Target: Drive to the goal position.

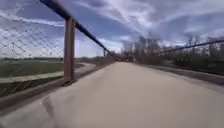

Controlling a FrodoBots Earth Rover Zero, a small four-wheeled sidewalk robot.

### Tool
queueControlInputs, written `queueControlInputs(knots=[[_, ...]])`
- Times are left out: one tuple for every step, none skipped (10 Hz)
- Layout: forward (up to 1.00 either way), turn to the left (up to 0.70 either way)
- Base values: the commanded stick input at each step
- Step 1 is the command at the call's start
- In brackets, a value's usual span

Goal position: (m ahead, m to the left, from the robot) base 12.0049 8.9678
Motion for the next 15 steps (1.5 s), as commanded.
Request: queueControlInputs(knots=[[1.00, 0.01], [1.00, 0.01], [1.00, 0.01], [1.00, 0.01], [1.00, 0.01], [1.00, 0.01], [1.00, 0.01], [1.00, 0.01], [1.00, 0.01], [1.00, 0.01], [1.00, 0.01], [1.00, 0.01], [1.00, 0.01], [1.00, 0.01], [1.00, 0.01]])
